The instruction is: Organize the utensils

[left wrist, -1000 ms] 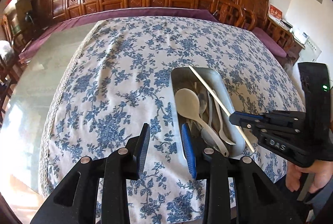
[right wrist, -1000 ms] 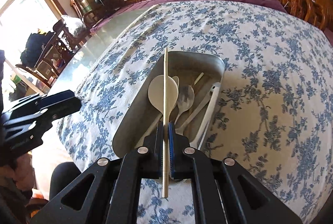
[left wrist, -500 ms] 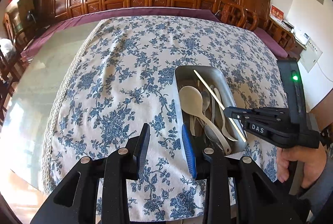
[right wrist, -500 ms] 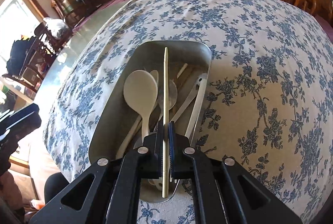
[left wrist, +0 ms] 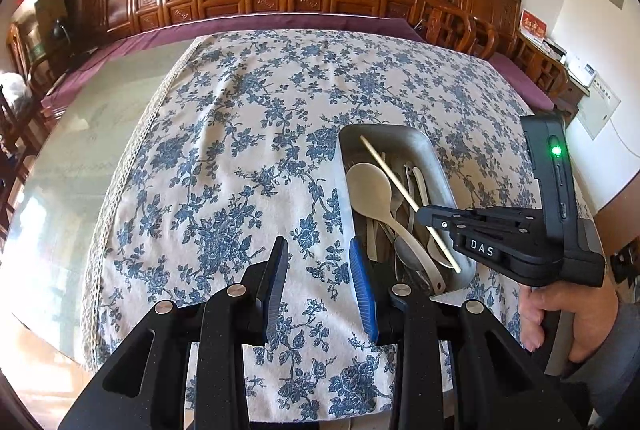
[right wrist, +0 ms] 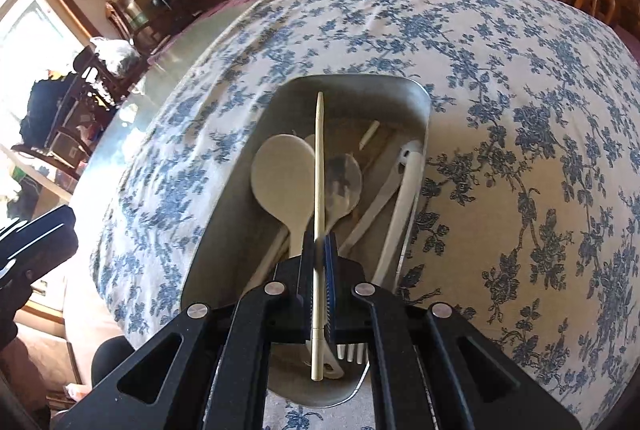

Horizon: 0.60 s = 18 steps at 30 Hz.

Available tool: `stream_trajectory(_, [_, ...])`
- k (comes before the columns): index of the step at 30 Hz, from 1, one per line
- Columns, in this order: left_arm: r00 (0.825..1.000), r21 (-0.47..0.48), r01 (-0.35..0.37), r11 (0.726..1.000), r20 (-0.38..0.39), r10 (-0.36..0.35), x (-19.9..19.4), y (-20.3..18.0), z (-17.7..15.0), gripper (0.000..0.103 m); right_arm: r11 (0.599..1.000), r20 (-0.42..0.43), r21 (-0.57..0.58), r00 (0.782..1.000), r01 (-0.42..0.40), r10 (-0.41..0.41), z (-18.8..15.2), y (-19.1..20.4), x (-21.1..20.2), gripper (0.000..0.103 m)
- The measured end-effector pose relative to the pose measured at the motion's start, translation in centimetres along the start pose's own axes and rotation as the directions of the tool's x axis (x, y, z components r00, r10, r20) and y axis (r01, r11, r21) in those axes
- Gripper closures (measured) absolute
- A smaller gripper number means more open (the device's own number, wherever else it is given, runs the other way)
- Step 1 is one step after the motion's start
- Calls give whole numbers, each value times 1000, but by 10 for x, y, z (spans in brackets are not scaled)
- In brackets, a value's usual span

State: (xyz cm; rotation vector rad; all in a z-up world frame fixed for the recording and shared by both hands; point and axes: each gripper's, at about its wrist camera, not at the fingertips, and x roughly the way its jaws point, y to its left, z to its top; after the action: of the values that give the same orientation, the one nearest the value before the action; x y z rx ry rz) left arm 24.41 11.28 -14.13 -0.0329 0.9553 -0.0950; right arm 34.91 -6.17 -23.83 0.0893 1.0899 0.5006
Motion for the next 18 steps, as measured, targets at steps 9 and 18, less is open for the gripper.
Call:
stream_trajectory(9, [1000,0,0,1000,2,0,-1,0,-1,72,999,83,-50,997,5,-1,-7,1,-29,93])
stream_trajectory(18, [1000,16,-8,1000,20,8,-19,-21,-7,68,995,183,-68,981,75,-61,-30,-10,-85,81])
